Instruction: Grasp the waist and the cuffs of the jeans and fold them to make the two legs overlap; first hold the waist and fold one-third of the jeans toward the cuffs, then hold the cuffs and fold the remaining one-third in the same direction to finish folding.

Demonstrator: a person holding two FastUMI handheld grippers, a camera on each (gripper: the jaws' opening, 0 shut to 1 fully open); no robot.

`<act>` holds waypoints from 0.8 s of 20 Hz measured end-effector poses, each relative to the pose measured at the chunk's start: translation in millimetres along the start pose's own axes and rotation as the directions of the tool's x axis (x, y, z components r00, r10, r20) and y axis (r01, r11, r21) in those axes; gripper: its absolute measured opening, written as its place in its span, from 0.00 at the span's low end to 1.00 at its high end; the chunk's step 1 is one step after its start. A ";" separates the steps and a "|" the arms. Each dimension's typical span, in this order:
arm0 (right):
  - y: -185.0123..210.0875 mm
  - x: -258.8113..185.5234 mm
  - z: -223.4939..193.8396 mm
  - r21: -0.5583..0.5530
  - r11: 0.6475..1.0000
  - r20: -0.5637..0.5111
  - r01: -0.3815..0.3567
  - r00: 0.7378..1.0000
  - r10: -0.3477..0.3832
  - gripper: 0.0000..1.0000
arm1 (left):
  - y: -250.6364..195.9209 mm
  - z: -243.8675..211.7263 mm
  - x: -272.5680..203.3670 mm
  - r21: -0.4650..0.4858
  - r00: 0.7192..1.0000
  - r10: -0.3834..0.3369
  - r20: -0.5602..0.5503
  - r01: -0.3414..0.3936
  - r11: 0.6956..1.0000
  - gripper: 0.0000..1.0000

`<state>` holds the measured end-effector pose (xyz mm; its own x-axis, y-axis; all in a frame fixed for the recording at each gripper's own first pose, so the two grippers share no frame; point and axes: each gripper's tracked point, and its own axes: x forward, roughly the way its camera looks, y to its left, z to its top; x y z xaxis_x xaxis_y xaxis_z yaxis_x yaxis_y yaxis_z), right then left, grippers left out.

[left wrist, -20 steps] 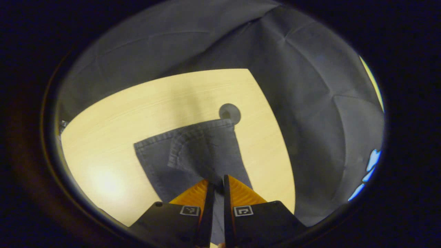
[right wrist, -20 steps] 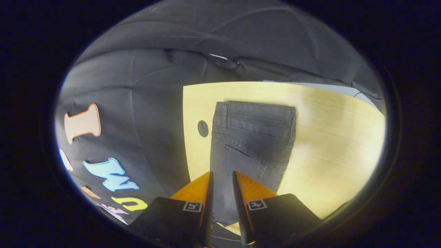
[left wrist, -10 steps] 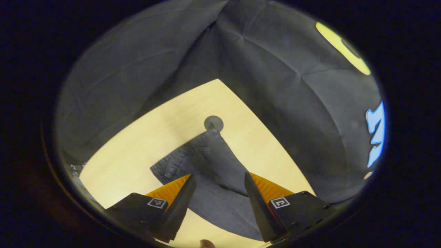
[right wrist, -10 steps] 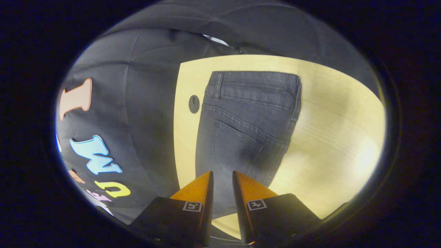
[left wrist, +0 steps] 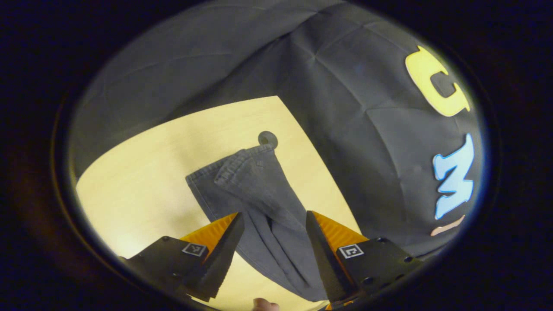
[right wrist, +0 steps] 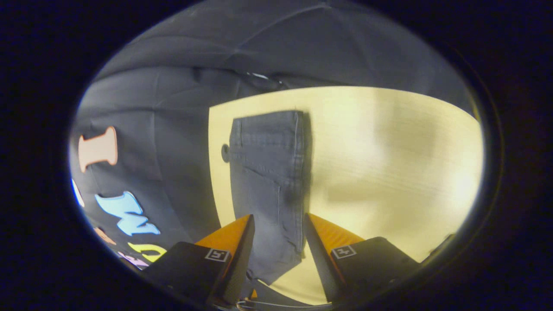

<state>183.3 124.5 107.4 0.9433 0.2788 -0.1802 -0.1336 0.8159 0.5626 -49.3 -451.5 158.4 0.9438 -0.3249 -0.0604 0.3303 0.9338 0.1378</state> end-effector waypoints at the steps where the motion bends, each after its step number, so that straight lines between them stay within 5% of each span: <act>1: -2.5 3.9 6.5 -0.003 1.000 0.033 0.005 0.999 -0.005 0.77 | -3.8 1.6 -6.3 -0.028 0.998 -0.055 0.006 0.055 0.998 0.95; 2: -5.7 7.6 9.5 -0.012 1.000 0.054 0.011 0.998 -0.010 0.78 | -4.7 10.5 -11.5 -0.044 0.996 -0.093 0.007 0.093 0.995 0.88; 3: -4.8 13.2 12.0 -0.014 1.000 0.077 0.014 0.997 -0.013 0.79 | -3.1 13.1 -13.3 -0.045 0.994 -0.106 0.013 0.107 0.993 0.95; 6: -3.7 38.0 30.2 0.010 1.000 0.157 0.023 0.987 -0.024 0.80 | 3.9 9.4 -23.3 -0.024 0.996 -0.073 0.042 0.074 0.997 0.95; 7: -7.2 46.9 30.2 0.020 0.999 0.152 0.040 0.987 -0.042 0.80 | 5.6 6.8 -28.9 -0.033 0.997 -0.068 0.047 0.070 0.997 0.87; 9: -17.0 55.9 31.3 0.061 0.996 0.128 0.063 0.989 -0.070 0.78 | 19.3 0.9 -42.7 -0.074 0.997 -0.064 0.042 0.067 0.995 0.95; 10: -19.1 56.4 32.8 0.073 0.995 0.113 0.063 0.991 -0.071 0.66 | 27.4 -4.4 -48.7 -0.092 0.998 -0.059 0.034 0.062 0.994 0.87; 12: -23.3 50.0 35.1 0.035 0.997 0.095 0.071 0.993 -0.074 0.41 | 48.0 -10.1 -54.6 -0.118 0.999 -0.034 0.024 0.036 0.992 0.87; 16: -14.6 7.0 75.3 -0.243 0.952 0.291 0.189 0.950 -0.114 0.31 | 73.4 -15.6 -71.6 -0.166 0.999 -0.033 0.029 0.038 0.985 0.87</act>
<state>214.7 76.4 158.6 0.9997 0.0242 -0.0002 -0.0229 0.9519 0.3056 -92.9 -357.4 157.5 0.9323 -0.3599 -0.0358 0.3590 0.9328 -0.0309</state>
